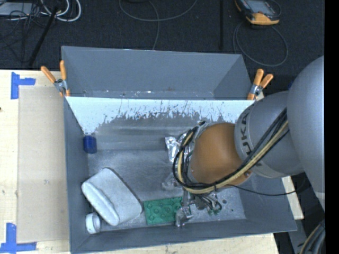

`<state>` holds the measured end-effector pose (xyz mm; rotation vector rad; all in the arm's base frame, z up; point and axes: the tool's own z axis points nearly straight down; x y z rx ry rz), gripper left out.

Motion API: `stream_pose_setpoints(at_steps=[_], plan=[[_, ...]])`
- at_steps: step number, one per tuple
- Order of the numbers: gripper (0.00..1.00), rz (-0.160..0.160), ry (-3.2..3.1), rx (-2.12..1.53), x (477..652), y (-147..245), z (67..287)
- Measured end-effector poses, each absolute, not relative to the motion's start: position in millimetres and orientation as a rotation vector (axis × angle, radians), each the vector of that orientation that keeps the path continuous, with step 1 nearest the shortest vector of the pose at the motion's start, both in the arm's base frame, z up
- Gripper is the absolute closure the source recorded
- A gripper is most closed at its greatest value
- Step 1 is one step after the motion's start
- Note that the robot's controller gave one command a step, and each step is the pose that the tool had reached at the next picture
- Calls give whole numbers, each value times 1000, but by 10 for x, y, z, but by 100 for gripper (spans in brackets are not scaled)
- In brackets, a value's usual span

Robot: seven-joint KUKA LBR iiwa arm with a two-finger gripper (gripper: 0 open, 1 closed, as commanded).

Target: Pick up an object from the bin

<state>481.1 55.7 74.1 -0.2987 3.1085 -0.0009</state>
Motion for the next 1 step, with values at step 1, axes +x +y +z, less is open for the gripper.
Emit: stream_pose_setpoints(at_steps=[1], plan=[[0, -1, 3119, -301, 4834, 558, 757]])
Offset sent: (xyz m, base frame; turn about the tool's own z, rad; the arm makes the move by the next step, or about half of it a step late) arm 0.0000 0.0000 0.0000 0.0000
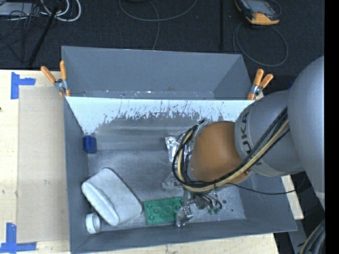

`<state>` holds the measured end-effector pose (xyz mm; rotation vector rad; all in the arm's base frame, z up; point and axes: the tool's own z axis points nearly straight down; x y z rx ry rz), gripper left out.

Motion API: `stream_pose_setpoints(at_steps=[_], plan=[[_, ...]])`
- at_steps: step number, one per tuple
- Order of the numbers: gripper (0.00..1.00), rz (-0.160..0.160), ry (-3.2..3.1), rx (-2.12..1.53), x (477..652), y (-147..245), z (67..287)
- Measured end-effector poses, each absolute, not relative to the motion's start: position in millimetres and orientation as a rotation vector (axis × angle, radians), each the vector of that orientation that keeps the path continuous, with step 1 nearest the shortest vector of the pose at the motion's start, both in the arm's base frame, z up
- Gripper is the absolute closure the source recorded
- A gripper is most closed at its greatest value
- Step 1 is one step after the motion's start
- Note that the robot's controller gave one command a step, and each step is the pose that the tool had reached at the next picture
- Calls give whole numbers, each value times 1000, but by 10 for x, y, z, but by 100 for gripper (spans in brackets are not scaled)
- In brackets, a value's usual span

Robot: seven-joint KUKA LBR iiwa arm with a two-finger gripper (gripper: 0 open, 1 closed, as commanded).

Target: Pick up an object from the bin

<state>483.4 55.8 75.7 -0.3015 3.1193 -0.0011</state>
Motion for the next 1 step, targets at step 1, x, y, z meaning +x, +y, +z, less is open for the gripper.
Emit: stream_pose_setpoints(at_steps=[1], plan=[[100, 0, 3112, -302, 4852, 566, 769]])
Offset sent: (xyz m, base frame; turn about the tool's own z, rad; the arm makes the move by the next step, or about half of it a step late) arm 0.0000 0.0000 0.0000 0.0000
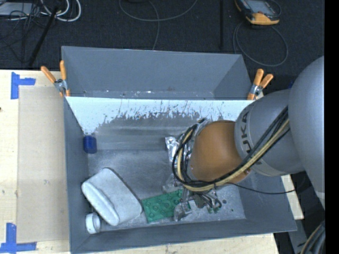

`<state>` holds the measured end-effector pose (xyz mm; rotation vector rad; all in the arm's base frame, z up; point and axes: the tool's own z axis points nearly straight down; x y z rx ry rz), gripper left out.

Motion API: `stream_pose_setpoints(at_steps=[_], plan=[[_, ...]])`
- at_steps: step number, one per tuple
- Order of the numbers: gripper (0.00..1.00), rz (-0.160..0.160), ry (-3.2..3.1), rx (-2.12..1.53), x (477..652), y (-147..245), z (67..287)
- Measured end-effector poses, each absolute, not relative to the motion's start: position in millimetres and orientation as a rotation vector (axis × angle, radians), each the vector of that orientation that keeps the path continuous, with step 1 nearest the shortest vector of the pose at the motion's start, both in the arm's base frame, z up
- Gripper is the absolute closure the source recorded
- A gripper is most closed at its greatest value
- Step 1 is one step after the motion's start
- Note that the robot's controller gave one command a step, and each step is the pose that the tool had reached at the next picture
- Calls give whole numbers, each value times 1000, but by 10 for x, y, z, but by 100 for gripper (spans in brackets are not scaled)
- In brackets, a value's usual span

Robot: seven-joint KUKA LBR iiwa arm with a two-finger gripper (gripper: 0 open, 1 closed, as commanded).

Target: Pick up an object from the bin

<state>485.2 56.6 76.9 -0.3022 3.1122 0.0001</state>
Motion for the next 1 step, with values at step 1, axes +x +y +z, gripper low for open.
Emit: stream_pose_setpoints(at_steps=[1], plan=[[100, 0, 3122, -309, 4864, 574, 1308]])
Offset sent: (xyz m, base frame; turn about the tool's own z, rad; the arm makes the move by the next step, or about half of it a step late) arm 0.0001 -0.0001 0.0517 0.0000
